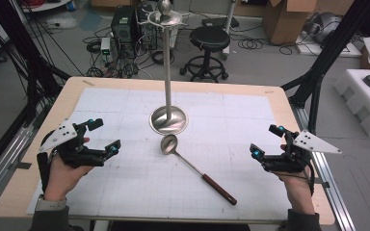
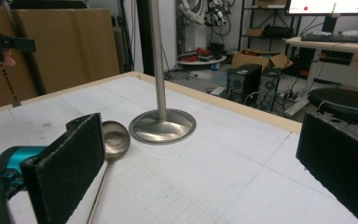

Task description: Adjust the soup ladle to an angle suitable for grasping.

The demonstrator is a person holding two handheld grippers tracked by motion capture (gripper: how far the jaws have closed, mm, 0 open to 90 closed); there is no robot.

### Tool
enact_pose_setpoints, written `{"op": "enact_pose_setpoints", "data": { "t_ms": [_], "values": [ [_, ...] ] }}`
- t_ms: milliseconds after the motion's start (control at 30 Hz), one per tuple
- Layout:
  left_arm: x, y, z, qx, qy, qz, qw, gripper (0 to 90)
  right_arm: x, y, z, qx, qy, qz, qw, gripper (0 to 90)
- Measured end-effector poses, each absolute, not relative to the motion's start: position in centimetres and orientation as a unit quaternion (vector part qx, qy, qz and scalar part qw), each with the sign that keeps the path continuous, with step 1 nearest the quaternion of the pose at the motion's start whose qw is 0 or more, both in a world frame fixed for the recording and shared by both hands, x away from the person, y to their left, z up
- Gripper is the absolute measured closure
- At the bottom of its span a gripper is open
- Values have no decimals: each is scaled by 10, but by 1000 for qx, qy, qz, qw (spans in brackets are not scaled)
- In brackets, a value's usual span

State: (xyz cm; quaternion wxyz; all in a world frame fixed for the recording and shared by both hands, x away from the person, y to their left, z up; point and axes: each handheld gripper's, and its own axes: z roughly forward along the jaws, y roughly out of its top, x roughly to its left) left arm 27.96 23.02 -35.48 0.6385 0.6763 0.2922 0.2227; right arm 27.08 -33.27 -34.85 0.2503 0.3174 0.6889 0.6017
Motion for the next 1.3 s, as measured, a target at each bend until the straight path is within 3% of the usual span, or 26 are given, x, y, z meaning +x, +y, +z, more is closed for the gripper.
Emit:
{"op": "enact_pose_setpoints", "data": {
  "t_ms": [333, 367, 400, 500, 533, 667, 700, 733, 1033, 1300],
  "values": [
    [280, 228, -356, 680, 291, 219, 637, 18, 272, -326, -352, 314, 695, 599, 243, 11],
    [280, 228, -356, 678, 292, 217, 639, 18, 271, -326, -352, 306, 698, 601, 240, 140],
    [280, 228, -356, 679, 290, 218, 639, 18, 271, -326, -352, 306, 698, 601, 240, 140],
    [277, 228, -355, 677, 282, 226, 641, 18, 270, -325, -353, 306, 699, 603, 232, 339],
    [277, 227, -354, 678, 279, 227, 642, 18, 269, -325, -354, 322, 693, 603, 230, 530],
    [276, 225, -354, 683, 279, 225, 636, 18, 268, -324, -358, 328, 690, 606, 221, 756],
    [275, 225, -354, 685, 280, 224, 634, 18, 268, -324, -358, 328, 690, 606, 221, 756],
    [275, 225, -355, 686, 280, 224, 633, 18, 267, -322, -359, 327, 695, 604, 215, 855],
    [274, 226, -355, 686, 279, 222, 634, 18, 264, -302, -368, 306, 714, 599, 194, 893],
    [274, 228, -355, 686, 280, 222, 634, 18, 284, -262, -379, 259, 761, 575, 156, 893]
  ]
}}
